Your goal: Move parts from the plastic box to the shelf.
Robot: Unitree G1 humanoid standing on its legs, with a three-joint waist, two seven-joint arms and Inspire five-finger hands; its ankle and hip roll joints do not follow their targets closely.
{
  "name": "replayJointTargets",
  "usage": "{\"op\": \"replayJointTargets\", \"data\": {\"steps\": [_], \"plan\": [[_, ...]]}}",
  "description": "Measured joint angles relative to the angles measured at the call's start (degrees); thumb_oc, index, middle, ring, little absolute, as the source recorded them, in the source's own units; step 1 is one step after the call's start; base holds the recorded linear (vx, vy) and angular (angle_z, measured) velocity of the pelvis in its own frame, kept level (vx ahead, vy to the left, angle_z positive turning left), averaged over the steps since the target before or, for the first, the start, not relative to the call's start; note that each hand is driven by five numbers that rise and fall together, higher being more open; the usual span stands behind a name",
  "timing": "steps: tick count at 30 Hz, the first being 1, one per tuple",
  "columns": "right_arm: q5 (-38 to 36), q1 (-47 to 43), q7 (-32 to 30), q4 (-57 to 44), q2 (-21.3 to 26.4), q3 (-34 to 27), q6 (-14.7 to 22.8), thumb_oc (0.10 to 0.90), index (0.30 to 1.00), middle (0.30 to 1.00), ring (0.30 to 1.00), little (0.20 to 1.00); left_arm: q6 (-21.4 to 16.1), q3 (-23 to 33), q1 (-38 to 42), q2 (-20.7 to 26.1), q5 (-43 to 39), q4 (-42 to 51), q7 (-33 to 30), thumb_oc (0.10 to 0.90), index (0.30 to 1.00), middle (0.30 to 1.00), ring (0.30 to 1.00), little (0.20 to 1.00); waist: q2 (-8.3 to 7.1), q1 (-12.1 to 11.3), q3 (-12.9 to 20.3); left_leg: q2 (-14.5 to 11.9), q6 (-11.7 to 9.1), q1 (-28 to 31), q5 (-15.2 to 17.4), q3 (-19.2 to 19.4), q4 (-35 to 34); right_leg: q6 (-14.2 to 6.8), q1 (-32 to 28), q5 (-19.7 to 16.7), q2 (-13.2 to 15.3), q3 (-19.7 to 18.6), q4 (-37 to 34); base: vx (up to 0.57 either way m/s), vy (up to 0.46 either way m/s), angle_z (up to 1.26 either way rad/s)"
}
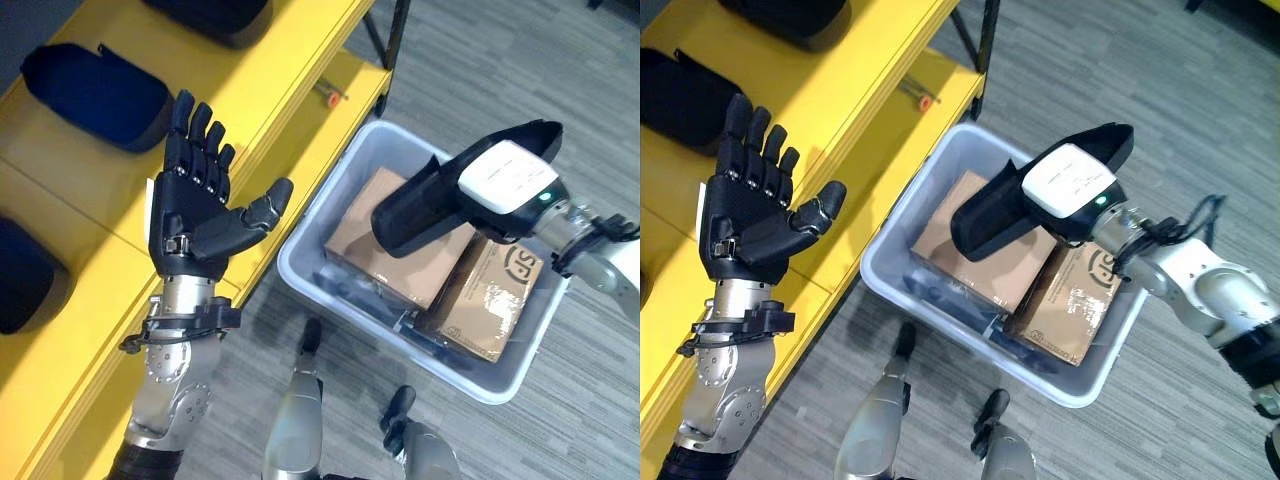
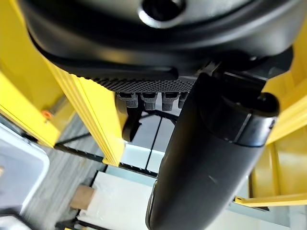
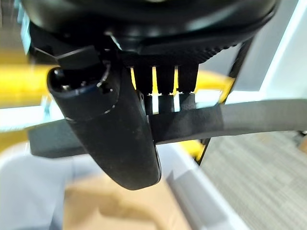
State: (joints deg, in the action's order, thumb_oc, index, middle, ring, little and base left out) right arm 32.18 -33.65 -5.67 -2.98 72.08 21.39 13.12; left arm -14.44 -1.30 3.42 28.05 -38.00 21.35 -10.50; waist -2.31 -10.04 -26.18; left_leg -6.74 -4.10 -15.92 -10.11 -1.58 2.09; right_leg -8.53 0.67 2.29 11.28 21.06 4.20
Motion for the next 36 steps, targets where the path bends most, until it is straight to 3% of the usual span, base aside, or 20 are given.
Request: {"op": "replayJointTargets", "data": {"steps": [2, 5, 8, 13, 21, 25, 33, 36], "plan": [[-4.9, 1.9, 0.1, -2.5, 0.0, -5.1, 1.3, 0.400, 0.300, 0.300, 0.300, 0.300, 0.7, 1.3, -1.0, 0.3, -0.1, -0.4, 1.4, 0.900, 1.000, 1.000, 1.000, 1.000, -1.08, 0.7, 1.3, 0.0, 0.1, 1.4, 0.1, 1.2, -0.8, -0.1, -1.3, -0.9, 0.0, -0.6, -2.0, 0.04, 0.026, -0.19], [-9.5, 3.9, 0.0, -3.4, 0.3, -8.0, 1.8, 0.400, 0.300, 0.300, 0.300, 0.300, 0.9, 1.4, -2.2, 0.3, -0.1, -0.8, 2.5, 0.900, 1.000, 1.000, 1.000, 1.000, -2.55, 2.3, 4.2, -0.1, 0.1, 2.3, 0.3, 2.4, -1.7, -0.1, -2.0, -1.9, -0.2, -1.4, -4.1, 0.04, 0.043, -0.20], [-14.3, 4.8, 1.0, -3.3, 0.3, -9.8, 2.0, 0.400, 0.300, 0.300, 0.300, 0.300, 0.9, 2.2, -2.7, 0.3, -0.1, -1.6, 2.9, 0.900, 1.000, 1.000, 1.000, 1.000, -3.48, 2.3, 5.4, -0.5, 0.2, 4.6, 0.5, 5.0, -2.6, -0.1, -2.8, -2.9, -0.1, -4.0, -5.5, 0.02, 0.027, -0.40], [-19.5, 6.7, 2.7, -2.8, 0.4, -10.2, 1.6, 0.400, 0.300, 0.300, 0.300, 0.300, 1.0, 2.6, -3.2, 0.3, 0.0, -3.2, 3.7, 0.900, 1.000, 1.000, 1.000, 1.000, -3.55, 5.4, 8.7, -0.6, 0.2, 5.7, 0.5, 6.7, -3.6, -0.1, -3.6, -4.7, -0.2, -5.3, -8.5, 0.01, 0.015, -0.18], [-25.7, 6.6, 4.7, -0.4, 1.0, -10.2, 1.6, 0.400, 0.300, 0.300, 0.300, 0.300, 1.0, 2.8, -3.0, 0.9, 2.3, -3.5, 3.7, 0.900, 1.000, 1.000, 1.000, 1.000, -3.19, 7.6, 10.2, -1.6, -0.2, 8.9, 0.7, 9.3, -4.6, 0.1, -4.9, -5.2, -0.8, -8.0, -9.1, 0.01, 0.001, -0.18], [-27.2, 6.6, 4.9, 1.3, 2.7, -10.2, 1.8, 0.400, 0.300, 0.300, 0.300, 0.300, 1.0, 3.4, -2.0, 7.0, 10.0, -3.6, 3.3, 0.900, 1.000, 1.000, 1.000, 1.000, -2.36, 8.6, 11.1, -1.8, -0.2, 9.2, 0.7, 9.3, -4.6, 0.2, -5.1, -5.3, -1.0, -8.1, -9.1, 0.00, 0.000, 0.00], [-28.0, 6.4, 5.4, 3.5, 3.0, -9.4, 2.1, 0.400, 0.300, 0.300, 0.300, 0.300, 0.6, 3.7, 1.1, 11.2, 26.3, -3.7, -1.2, 0.900, 1.000, 1.000, 1.000, 1.000, -1.92, 9.1, 13.8, -2.1, -0.4, 9.5, 0.7, 9.4, -4.8, 0.2, -5.2, -5.2, -1.3, -8.2, -9.1, 0.00, 0.001, -0.01], [-28.0, 4.2, 5.4, 3.7, 3.0, -5.1, 2.4, 0.400, 0.300, 0.300, 0.300, 0.300, 0.5, 3.1, 3.5, 18.3, 36.3, -3.9, -3.1, 0.900, 1.000, 1.000, 1.000, 1.000, -2.17, 9.5, 14.4, -2.3, -0.5, 10.3, 0.5, 9.9, -5.5, 0.3, -5.5, -5.3, -1.4, -8.8, -9.1, -0.01, 0.011, -0.08]]}}
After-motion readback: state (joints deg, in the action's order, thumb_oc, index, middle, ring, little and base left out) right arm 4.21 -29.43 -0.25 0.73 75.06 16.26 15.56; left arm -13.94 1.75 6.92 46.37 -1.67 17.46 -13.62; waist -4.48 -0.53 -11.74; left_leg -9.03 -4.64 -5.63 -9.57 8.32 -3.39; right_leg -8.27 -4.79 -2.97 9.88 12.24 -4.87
